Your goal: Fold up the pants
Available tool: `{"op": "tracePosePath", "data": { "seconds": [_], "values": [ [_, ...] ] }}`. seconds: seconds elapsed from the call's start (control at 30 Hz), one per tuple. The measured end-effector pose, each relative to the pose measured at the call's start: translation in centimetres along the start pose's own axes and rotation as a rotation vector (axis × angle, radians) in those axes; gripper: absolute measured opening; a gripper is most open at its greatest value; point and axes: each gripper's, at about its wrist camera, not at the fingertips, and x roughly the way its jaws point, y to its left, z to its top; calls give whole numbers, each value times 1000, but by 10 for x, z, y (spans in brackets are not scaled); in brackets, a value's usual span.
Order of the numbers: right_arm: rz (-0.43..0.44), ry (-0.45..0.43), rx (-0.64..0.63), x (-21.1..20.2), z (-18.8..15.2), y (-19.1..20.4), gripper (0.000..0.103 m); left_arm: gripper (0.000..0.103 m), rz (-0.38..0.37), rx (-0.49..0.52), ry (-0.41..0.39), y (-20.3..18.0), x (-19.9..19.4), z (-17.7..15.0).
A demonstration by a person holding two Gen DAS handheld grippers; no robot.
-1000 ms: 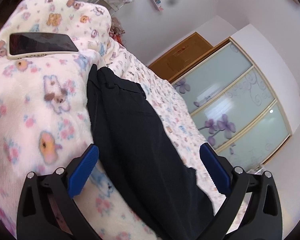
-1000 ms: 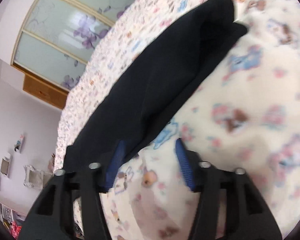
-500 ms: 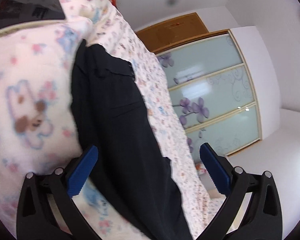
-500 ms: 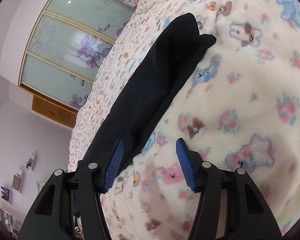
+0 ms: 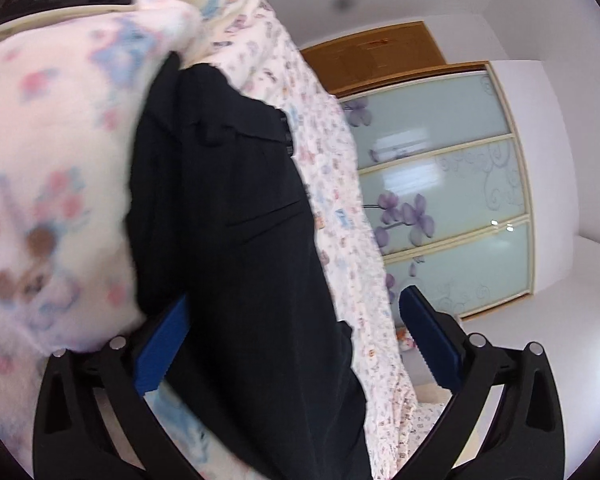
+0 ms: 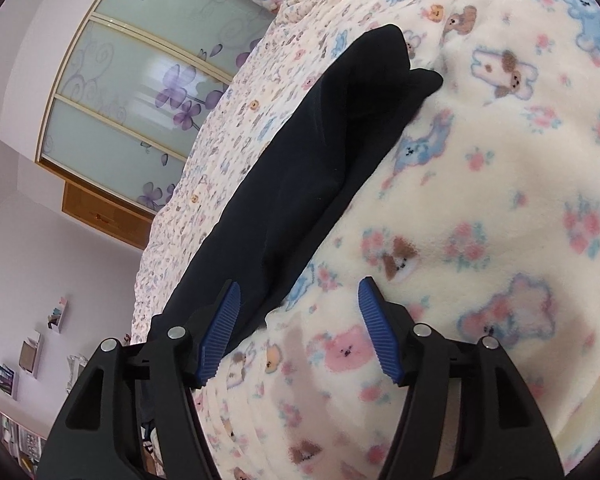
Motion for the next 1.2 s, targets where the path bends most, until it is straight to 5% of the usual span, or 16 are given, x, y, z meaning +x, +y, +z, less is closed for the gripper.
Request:
{"op": "tracePosePath", "data": {
  "seconds": [0.07,0.13,0.27,0.53,0.63,0.7,0.77,0.87,0.9,0.93,1.0,1.1,1.2],
  "values": [
    [2,1,0,-2,1,0,64,96,-31,3,-19,-1,-3,0],
    [7,-3,8,-2,0,-2,64,55,-38,11,-31,0,-5,-1],
    [7,-8,6,0,-1,-3,64,13,-8,-7,-13,12,1,2],
    [25,-15,16,-5,-5,-5,64,6,50,114,-144,-4,-25,-15],
    [34,-22,16,-8,-6,-5,64,6,53,162,-213,-11,-46,-29],
    [33,-23,11,-7,-7,-5,64,7,123,164,-212,-7,-42,-32],
    [36,-24,17,-7,-7,-7,64,13,206,65,-161,13,-30,-27],
    [52,-40,47,-14,-2,-11,68,14,171,-7,-168,26,-33,-27],
    [53,-66,61,-20,2,-14,69,23,183,9,-221,20,-42,-30],
    [50,-86,69,-24,6,-15,69,44,190,18,-281,16,-52,-33],
    [39,-149,82,-38,18,-19,69,70,199,40,-420,5,-75,-40],
    [4,-238,80,-56,45,-22,69,87,159,163,-565,-19,-99,-53],
    [-32,-265,122,-57,69,-28,69,95,47,292,-553,-39,-102,-65]
  ]
}}
